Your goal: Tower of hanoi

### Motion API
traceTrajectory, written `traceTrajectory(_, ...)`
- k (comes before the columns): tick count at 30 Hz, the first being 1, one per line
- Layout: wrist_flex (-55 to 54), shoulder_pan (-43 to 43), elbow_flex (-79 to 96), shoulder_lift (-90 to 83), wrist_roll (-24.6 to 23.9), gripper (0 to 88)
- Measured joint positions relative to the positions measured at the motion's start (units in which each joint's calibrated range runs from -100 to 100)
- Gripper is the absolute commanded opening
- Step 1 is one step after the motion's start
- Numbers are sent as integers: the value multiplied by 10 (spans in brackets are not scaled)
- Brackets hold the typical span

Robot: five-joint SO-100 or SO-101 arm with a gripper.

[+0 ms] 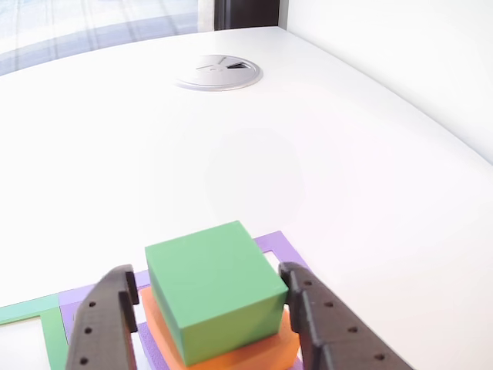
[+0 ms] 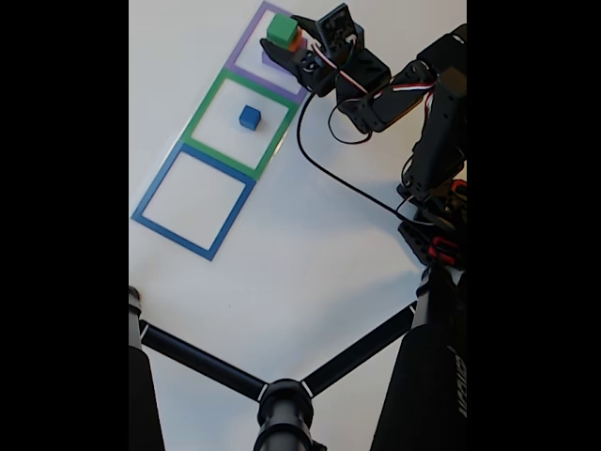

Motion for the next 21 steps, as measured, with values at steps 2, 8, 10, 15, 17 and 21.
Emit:
traceTrajectory(2,0,1,0,0,0,155)
traceTrajectory(8,0,-4,0,0,0,124)
traceTrajectory(10,0,-4,0,0,0,117)
traceTrajectory(15,0,-4,0,0,0,88)
traceTrajectory(17,0,-4,0,0,0,79)
traceTrajectory(21,-1,-6,0,-1,0,78)
